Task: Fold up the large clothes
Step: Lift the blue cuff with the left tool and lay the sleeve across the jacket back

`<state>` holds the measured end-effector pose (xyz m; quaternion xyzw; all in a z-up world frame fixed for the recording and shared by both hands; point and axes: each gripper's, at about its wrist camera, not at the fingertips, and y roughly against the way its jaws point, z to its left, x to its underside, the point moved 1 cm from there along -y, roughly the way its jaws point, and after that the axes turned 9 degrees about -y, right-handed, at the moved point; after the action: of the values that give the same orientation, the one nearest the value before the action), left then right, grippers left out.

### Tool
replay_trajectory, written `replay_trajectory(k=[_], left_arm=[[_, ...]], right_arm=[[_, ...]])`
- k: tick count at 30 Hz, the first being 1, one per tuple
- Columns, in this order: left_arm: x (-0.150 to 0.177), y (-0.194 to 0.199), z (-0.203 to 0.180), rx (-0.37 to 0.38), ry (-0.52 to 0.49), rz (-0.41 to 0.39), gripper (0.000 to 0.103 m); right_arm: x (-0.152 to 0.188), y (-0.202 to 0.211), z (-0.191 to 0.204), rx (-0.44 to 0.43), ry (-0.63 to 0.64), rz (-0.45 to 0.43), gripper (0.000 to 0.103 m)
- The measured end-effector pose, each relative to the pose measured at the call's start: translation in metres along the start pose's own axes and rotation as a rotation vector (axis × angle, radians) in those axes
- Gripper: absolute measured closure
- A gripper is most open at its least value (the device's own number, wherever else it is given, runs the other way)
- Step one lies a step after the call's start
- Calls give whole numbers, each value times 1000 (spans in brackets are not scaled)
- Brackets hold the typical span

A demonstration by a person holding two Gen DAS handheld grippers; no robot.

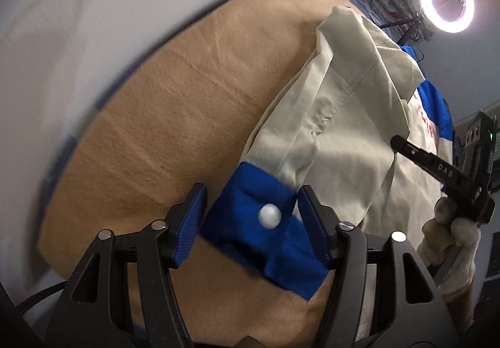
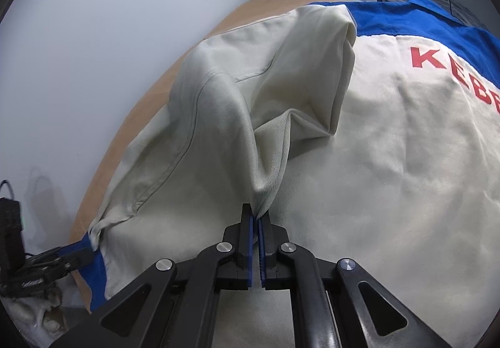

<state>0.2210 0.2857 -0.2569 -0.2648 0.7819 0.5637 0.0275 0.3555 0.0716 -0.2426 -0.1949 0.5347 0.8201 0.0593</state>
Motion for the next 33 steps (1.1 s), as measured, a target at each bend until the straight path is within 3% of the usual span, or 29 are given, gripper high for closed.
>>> replay_trajectory(k=[1, 2, 5, 8, 11, 16, 19, 22, 26, 30, 32, 33], left_arm=[[0, -1, -4, -21, -20, -3, 75], [-2, -2, -9, -38, -41, -4, 85], [-5, 18, -28, -55, -110, -74, 89], [-8, 68, -50, -23, -182, -207, 90], [-8, 129, -69, -68, -269, -386, 90], [-10, 173, -82, -83, -311, -516, 90], [-17, 175, -82, -67, -307, -527, 90], [-17, 171, -87, -53, -320, -509, 90], [-12, 161, -104, -32, -361, -486, 90], [-3, 152, -122, 1, -408, -454, 90], [5, 145, -135, 22, -434, -436, 90], [8, 143, -139, 33, -443, -426, 90]], right_arm=[[1, 0, 0, -1, 3, 2, 103], [3, 1, 1, -2, 7, 4, 103], [5, 9, 1, -4, 17, 13, 96], [3, 35, -7, -40, 2, -29, 85], [-9, 72, -22, -52, -30, -130, 85], [-55, 90, -35, 34, -69, -218, 92], [-84, 74, -29, 57, -66, -227, 95], [-106, 35, -27, 35, -91, -157, 95], [-116, -15, -31, 63, -112, -91, 95], [-114, -38, -45, 57, -165, -75, 94], [-119, -30, -46, 30, -188, -72, 87], [-122, -22, -45, 10, -195, -77, 75]])
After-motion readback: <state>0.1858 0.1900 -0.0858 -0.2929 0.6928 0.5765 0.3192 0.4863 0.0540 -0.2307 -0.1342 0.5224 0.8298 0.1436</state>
